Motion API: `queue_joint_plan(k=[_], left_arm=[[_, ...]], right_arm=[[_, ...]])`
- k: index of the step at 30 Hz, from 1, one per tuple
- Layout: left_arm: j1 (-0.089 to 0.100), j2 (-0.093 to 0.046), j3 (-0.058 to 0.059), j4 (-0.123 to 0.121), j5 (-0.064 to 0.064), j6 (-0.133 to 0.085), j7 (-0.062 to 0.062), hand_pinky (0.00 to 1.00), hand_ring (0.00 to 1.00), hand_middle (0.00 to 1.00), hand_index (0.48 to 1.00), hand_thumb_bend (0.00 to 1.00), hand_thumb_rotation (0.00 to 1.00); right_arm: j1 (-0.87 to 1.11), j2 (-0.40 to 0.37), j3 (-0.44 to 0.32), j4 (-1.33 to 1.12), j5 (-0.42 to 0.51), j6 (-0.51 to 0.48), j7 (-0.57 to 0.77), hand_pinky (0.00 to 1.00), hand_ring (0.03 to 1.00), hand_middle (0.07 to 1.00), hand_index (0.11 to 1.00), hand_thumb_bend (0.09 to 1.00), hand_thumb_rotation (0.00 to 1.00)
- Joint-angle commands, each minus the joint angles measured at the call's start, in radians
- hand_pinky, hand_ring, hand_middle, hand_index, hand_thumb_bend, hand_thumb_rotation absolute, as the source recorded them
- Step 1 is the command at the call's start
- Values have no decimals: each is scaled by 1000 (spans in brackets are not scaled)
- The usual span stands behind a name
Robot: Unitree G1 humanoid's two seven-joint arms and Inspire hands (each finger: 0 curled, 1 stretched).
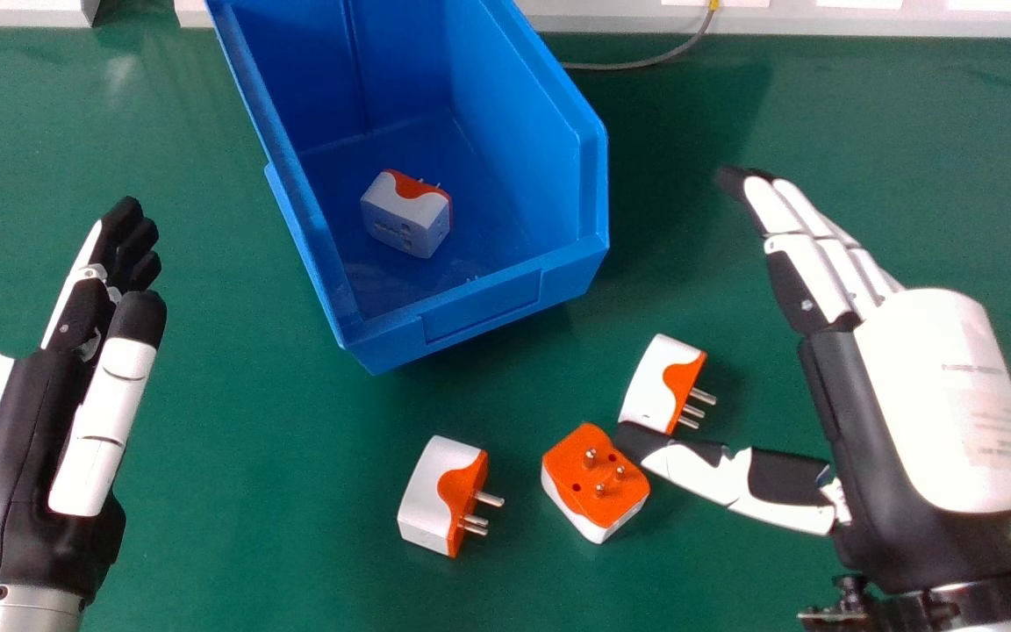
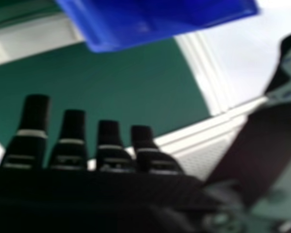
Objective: Pick all objects and put in blue box
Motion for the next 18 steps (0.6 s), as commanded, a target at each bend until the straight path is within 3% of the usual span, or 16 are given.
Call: queue_joint_plan(k=[1, 6, 15, 18], left_arm=[[6, 5, 6, -17, -13, -12, -5, 986, 977, 973, 958, 745, 961], [4, 4, 8, -7, -14, -29, -13, 992, 978, 975, 958, 736, 971], [9, -1, 7, -27, -17, -9, -4, 992, 975, 974, 962, 737, 973], [3, 2, 8, -20, -16, -15, -8, 991, 975, 975, 964, 739, 971]], right_arm=[[-24, 12, -17, 10, -4, 5, -18, 664, 823, 897, 880, 567, 423], [-64, 23, -21, 60, -1, 18, -5, 602, 766, 845, 824, 583, 385], [-130, 6, -11, 165, -19, 55, 7, 572, 726, 788, 770, 594, 317], [-156, 2, -1, 200, -38, 82, 24, 573, 725, 785, 767, 595, 315]])
